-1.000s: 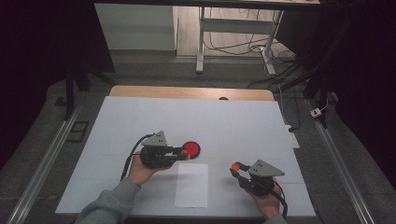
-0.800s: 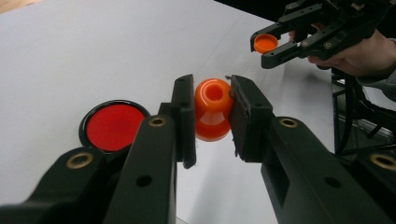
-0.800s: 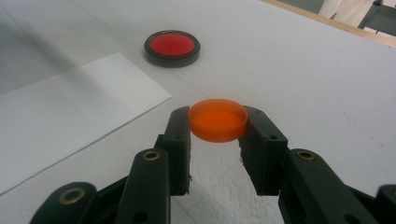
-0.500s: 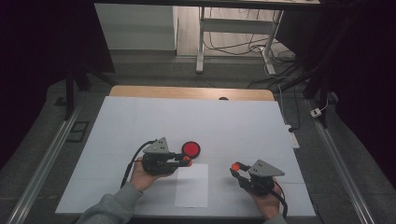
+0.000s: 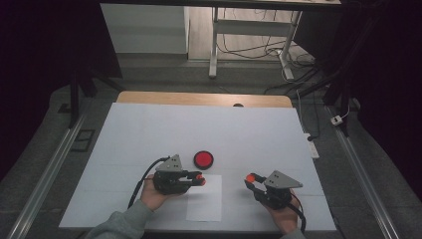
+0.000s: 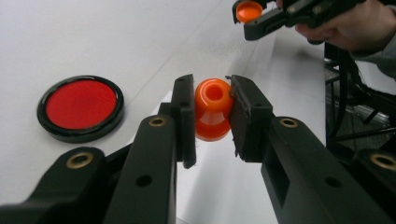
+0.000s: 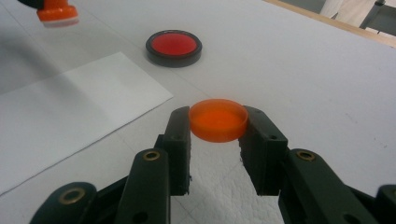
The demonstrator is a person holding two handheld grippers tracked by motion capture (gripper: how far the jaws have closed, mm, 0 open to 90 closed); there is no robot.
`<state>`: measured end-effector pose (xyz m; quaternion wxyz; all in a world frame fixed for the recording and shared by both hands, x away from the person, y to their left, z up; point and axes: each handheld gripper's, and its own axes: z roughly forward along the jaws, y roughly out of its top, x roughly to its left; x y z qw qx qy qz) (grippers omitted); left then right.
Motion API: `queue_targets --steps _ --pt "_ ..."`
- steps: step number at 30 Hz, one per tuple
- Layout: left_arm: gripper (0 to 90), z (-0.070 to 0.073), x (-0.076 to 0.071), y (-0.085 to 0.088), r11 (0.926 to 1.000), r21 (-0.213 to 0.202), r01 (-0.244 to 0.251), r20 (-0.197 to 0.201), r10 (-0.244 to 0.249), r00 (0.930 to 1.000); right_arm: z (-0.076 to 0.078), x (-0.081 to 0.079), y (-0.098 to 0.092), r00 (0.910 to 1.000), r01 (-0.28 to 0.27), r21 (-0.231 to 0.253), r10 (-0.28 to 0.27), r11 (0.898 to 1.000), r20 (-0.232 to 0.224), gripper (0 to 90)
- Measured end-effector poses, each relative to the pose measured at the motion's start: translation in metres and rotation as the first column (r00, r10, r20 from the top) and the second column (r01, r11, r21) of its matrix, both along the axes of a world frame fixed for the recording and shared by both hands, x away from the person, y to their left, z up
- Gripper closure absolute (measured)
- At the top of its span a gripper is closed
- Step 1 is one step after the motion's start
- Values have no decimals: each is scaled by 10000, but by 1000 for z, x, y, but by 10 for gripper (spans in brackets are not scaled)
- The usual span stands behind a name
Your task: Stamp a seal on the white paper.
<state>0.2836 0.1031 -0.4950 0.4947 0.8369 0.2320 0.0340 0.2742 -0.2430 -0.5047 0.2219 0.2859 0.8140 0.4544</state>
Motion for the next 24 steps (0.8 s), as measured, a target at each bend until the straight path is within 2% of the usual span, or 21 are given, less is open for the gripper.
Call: queue_targets --steps 7,14,24 --pt "722 -8 -3 -6 9996 257 121 -63 -120 9999 0 0 1 10000 7 3 -7 10000 -31 634" --pt "722 -16 -5 -15 9971 694 296 26 -299 9995 0 0 1 10000 -21 -52 20 10000 -57 634" --pt "722 -22 -4 -17 9952 922 331 -40 -329 9995 0 0 1 10000 28 -29 -28 10000 -31 634"
